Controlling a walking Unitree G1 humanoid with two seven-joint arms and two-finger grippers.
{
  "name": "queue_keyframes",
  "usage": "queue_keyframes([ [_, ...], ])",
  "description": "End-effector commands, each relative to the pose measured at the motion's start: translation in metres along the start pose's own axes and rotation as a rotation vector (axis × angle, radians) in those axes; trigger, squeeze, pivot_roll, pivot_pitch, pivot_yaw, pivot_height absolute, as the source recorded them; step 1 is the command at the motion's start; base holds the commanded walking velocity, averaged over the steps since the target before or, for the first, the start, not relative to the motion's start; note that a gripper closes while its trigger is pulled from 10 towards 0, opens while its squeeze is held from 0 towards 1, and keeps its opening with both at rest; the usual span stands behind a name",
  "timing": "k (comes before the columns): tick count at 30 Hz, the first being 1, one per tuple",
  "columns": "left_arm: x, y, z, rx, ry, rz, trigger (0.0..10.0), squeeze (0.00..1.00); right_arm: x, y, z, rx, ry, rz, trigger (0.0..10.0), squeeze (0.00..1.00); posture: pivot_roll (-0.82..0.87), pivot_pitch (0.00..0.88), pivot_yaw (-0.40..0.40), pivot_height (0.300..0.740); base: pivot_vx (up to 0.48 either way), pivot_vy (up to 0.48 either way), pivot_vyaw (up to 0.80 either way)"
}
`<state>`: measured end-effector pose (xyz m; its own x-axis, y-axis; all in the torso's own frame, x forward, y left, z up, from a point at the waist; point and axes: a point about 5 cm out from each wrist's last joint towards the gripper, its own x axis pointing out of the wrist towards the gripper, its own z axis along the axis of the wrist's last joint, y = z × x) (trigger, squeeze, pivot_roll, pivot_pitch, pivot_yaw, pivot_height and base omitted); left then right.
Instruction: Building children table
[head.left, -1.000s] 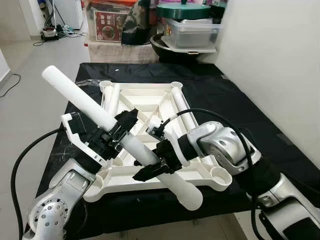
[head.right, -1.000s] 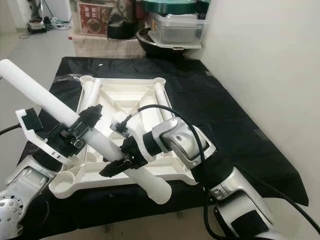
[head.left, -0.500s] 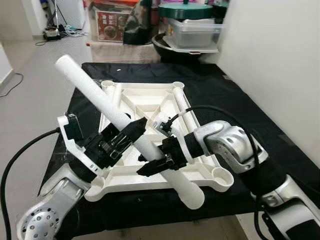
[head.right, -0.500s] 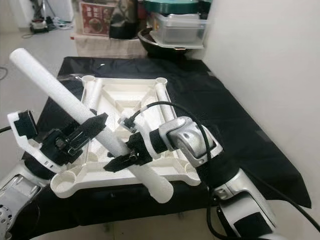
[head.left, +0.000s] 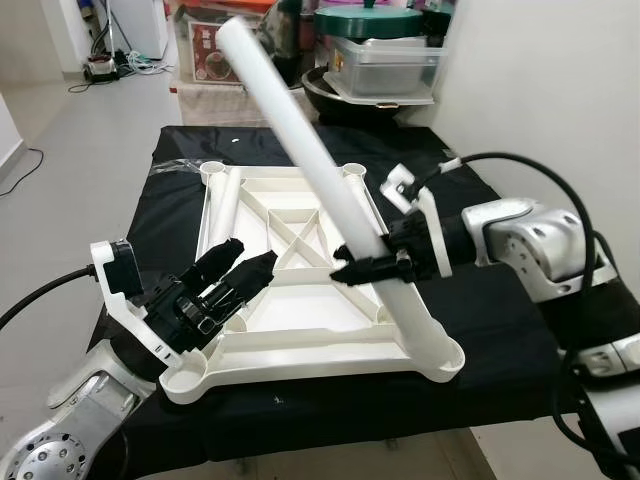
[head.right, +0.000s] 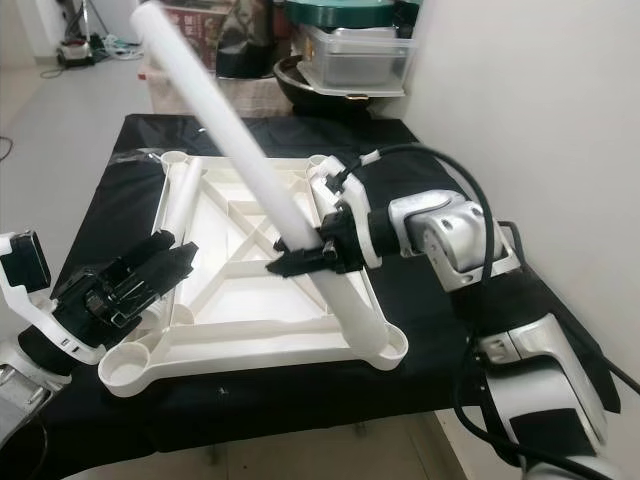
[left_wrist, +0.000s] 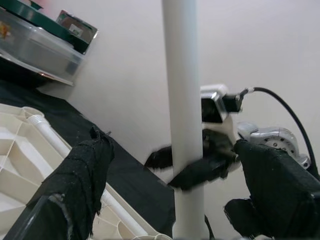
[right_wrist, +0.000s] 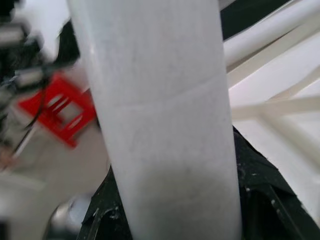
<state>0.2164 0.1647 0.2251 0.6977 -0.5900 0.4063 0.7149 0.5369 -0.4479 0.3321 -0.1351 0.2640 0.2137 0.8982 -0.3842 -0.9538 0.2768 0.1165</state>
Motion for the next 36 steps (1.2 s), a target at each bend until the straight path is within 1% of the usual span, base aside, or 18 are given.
queue_keyframes([
  [1, -0.002, -0.001, 0.0, 0.03, -0.002, 0.025, 10.0, 0.0, -0.003, -0.012, 0.016, -0.005, -0.122, -0.114, 0.0, 0.0, 0.08, 0.0, -0.091, 0.74, 0.0, 0.0, 0.0],
  [2, -0.003, 0.0, -0.002, 0.033, 0.002, 0.043, 10.0, 0.0, -0.002, -0.025, 0.028, -0.02, -0.251, -0.25, 0.0, 0.0, 0.08, 0.0, -0.094, 0.74, 0.0, 0.0, 0.0],
  [3, -0.003, 0.0, -0.002, 0.033, 0.002, 0.043, 10.0, 0.0, -0.002, -0.025, 0.028, -0.02, -0.251, -0.25, 0.0, 0.0, 0.08, 0.0, -0.094, 0.74, 0.0, 0.0, 0.0],
  [4, -0.003, 0.003, -0.007, 0.052, 0.027, 0.084, 10.0, 0.0, -0.003, -0.038, 0.038, 0.002, -0.377, -0.399, 0.0, 0.0, 0.09, 0.0, -0.096, 0.74, 0.0, 0.0, 0.0],
  [5, -0.004, 0.011, -0.014, 0.088, 0.063, 0.16, 10.0, 0.0, -0.005, -0.046, 0.047, 0.048, -0.521, -0.507, 3.8, 0.0, 0.1, 0.0, -0.099, 0.74, 0.0, 0.0, 0.0],
  [6, -0.005, 0.017, -0.018, 0.114, 0.09, 0.209, 10.0, 0.0, -0.006, -0.051, 0.052, 0.087, -0.605, -0.562, 3.8, 0.0, 0.1, 0.0, -0.1, 0.74, 0.0, 0.0, 0.0],
  [7, -0.007, 0.027, -0.025, 0.132, 0.145, 0.302, 10.0, 0.0, -0.007, -0.054, 0.056, 0.132, -0.69, -0.599, 9.9, 0.0, 0.11, 0.0, -0.096, 0.74, 0.0, 0.0, 0.0],
  [8, -0.007, 0.027, -0.025, 0.132, 0.145, 0.302, 10.0, 0.0, -0.007, -0.054, 0.056, 0.132, -0.69, -0.599, 9.9, 0.0, 0.11, 0.0, -0.096, 0.74, 0.0, 0.0, 0.0],
  [9, -0.011, 0.035, -0.032, 0.164, 0.21, 0.368, 10.0, 0.0, -0.005, -0.056, 0.056, 0.18, -0.745, -0.613, 10.0, 0.0, 0.12, 0.0, -0.096, 0.74, 0.0, 0.0, 0.0],
  [12, -0.013, 0.039, -0.037, 0.185, 0.253, 0.405, 10.0, 0.0, -0.003, -0.057, 0.055, 0.21, -0.771, -0.62, 10.0, 0.0, 0.12, 0.0, -0.096, 0.74, 0.0, 0.0, 0.0],
  [13, -0.016, 0.042, -0.04, 0.236, 0.293, 0.44, 10.0, 0.0, -0.001, -0.058, 0.052, 0.234, -0.795, -0.635, 10.0, 0.0, 0.12, 0.0, -0.098, 0.74, 0.0, 0.0, 0.0],
  [17, -0.02, 0.043, -0.041, 0.27, 0.324, 0.476, 10.0, 0.0, 0.0, -0.058, 0.048, 0.259, -0.819, -0.636, 10.0, 0.0, 0.13, 0.0, -0.103, 0.74, 0.0, 0.0, 0.0],
  [18, -0.027, 0.052, -0.041, 0.33, 0.364, 0.566, 10.0, 0.0, 0.006, -0.056, 0.043, 0.288, -0.857, -0.604, 10.0, 0.0, 0.13, 0.0, -0.1, 0.74, 0.0, 0.0, 0.0],
  [22, -0.029, 0.054, -0.042, 0.341, 0.373, 0.586, 10.0, 0.0, 0.008, -0.055, 0.042, 0.296, -0.872, -0.598, 10.0, 0.0, 0.13, 0.0, -0.1, 0.74, 0.0, 0.0, 0.0],
  [29, -0.024, 0.052, -0.042, 0.385, 0.397, 0.568, 10.0, 0.0, 0.014, -0.055, 0.039, 0.3, -0.884, -0.594, 10.0, 0.0, 0.13, 0.0, -0.095, 0.74, 0.0, 0.0, 0.0],
  [31, -0.02, 0.047, -0.043, 0.402, 0.425, 0.494, 10.0, 0.0, 0.017, -0.053, 0.038, 0.3, -0.887, -0.573, 10.0, 0.0, 0.13, 0.0, -0.095, 0.74, 0.0, 0.0, 0.0],
  [32, -0.02, 0.047, -0.043, 0.402, 0.425, 0.494, 10.0, 0.0, 0.017, -0.053, 0.038, 0.3, -0.887, -0.573, 10.0, 0.0, 0.13, 0.0, -0.095, 0.74, 0.0, 0.0, 0.0],
  [36, -0.013, 0.039, -0.04, 0.396, 0.391, 0.412, 10.0, 0.0, 0.025, -0.045, 0.038, 0.282, -0.881, -0.495, 10.0, 0.0, 0.12, 0.0, -0.091, 0.74, 0.0, 0.0, 0.0],
])
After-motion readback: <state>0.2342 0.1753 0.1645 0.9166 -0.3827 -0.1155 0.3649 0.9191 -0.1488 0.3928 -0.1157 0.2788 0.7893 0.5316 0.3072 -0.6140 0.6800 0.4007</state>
